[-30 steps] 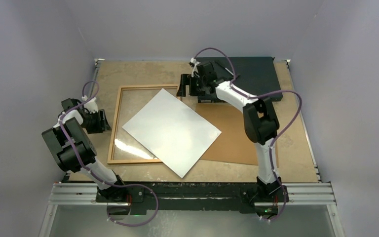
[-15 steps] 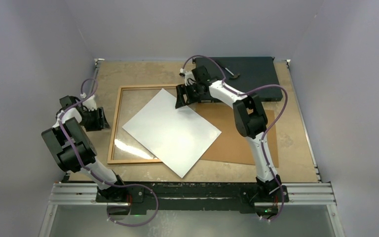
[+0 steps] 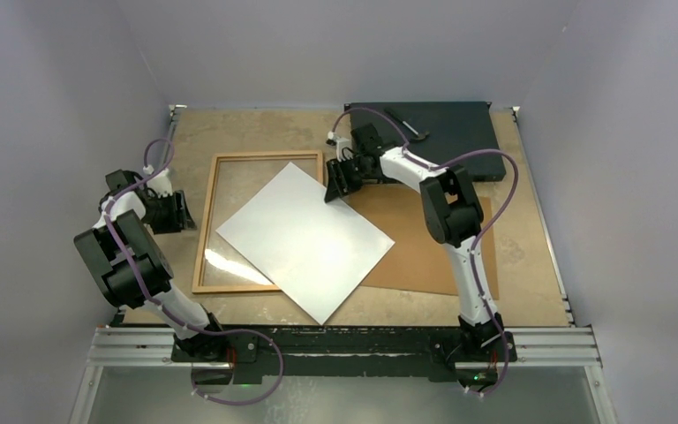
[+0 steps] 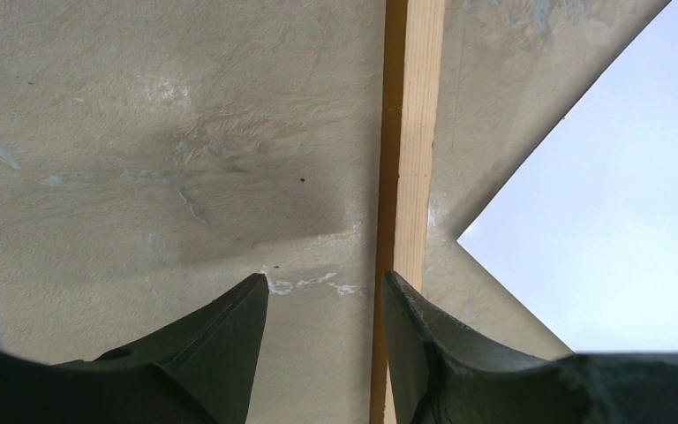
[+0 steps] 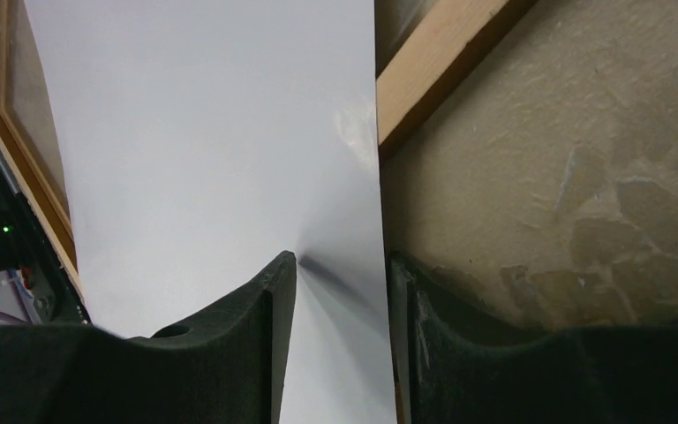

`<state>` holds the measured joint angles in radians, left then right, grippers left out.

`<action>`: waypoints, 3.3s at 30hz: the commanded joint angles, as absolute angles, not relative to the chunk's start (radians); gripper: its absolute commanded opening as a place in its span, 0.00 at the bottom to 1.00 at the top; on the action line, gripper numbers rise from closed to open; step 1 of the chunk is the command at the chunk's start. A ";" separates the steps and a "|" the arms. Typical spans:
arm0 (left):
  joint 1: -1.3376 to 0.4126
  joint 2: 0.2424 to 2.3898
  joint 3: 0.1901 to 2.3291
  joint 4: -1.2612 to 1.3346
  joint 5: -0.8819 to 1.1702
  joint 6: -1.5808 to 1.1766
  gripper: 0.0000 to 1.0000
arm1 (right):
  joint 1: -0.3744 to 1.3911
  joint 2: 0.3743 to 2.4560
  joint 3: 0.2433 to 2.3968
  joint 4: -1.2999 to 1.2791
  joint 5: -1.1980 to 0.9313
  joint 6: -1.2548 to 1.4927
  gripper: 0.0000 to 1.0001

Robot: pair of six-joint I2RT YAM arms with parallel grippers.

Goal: Put the photo into the frame

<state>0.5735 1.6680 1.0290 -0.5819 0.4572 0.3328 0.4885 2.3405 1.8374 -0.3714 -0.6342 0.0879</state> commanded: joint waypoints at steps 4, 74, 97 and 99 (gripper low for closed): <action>0.567 1.638 1.076 -0.590 0.474 0.334 0.49 | 0.473 2.204 1.724 -0.364 -0.703 0.079 0.36; 0.562 1.643 1.037 -0.559 0.483 0.336 0.47 | 0.496 1.838 1.205 0.216 -0.982 0.590 0.06; 0.560 1.636 1.006 -0.549 0.494 0.337 0.47 | 0.625 1.727 1.064 0.545 -0.278 1.123 0.00; 0.557 1.636 0.997 -0.545 0.495 0.334 0.47 | 0.660 1.729 1.064 0.549 -0.210 1.143 0.00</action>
<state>0.5663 1.6676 1.0145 -0.5671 0.4660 0.3332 0.6083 1.7206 1.0172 0.5282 -0.3847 1.0817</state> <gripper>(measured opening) 0.468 0.004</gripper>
